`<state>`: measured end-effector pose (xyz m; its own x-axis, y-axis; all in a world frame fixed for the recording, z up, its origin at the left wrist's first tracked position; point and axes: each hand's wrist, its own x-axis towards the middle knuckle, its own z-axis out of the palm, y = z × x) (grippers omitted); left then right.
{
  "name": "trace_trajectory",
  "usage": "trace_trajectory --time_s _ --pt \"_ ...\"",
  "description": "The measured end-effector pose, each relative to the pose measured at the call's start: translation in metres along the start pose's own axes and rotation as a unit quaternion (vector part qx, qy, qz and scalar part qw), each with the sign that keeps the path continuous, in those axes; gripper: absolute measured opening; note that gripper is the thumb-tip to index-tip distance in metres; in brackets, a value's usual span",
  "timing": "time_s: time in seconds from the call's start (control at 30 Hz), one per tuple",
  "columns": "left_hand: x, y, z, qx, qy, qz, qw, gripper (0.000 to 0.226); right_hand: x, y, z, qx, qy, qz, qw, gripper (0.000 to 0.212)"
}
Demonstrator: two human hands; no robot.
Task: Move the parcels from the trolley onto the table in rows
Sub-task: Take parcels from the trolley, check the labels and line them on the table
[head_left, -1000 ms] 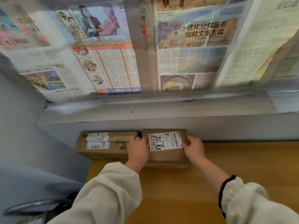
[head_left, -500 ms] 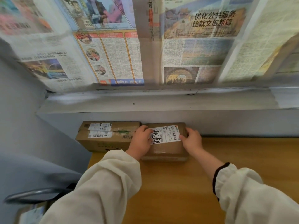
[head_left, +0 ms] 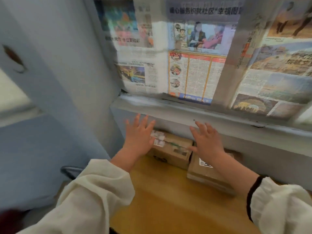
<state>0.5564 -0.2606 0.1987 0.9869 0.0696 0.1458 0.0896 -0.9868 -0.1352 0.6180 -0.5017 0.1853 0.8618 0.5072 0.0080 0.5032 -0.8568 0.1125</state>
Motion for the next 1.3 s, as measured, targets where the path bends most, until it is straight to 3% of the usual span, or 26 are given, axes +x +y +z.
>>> trace_trajectory --time_s 0.13,0.33,0.47,0.63,0.8,1.1,1.3 --pt "-0.085 -0.105 -0.004 -0.003 -0.014 -0.16 0.987 0.066 0.029 -0.1 -0.024 -0.003 0.009 -0.106 0.994 0.082" --pt "-0.27 -0.222 0.008 0.027 -0.089 -0.364 0.927 0.064 0.034 -0.286 -0.033 -0.005 -0.006 -0.275 0.961 0.083" --pt "-0.378 -0.262 0.017 0.019 -0.13 -0.443 0.887 0.064 0.002 -0.414 -0.014 -0.055 -0.018 -0.376 0.925 0.087" --pt "-0.469 -0.31 0.052 -0.012 -0.18 -0.48 0.858 0.062 -0.043 -0.538 0.025 -0.104 -0.068 -0.462 0.878 0.086" --pt "-0.523 -0.351 0.117 -0.04 -0.234 -0.475 0.848 0.059 -0.073 -0.607 0.069 -0.078 -0.138 -0.423 0.892 0.085" --pt "-0.575 -0.374 0.25 -0.121 -0.347 -0.465 0.805 0.066 -0.09 -0.691 0.171 -0.086 -0.27 -0.422 0.861 0.079" --pt "-0.592 -0.387 0.332 -0.153 -0.337 -0.488 0.79 0.075 -0.109 -0.724 0.259 0.032 -0.429 -0.3 0.851 0.076"
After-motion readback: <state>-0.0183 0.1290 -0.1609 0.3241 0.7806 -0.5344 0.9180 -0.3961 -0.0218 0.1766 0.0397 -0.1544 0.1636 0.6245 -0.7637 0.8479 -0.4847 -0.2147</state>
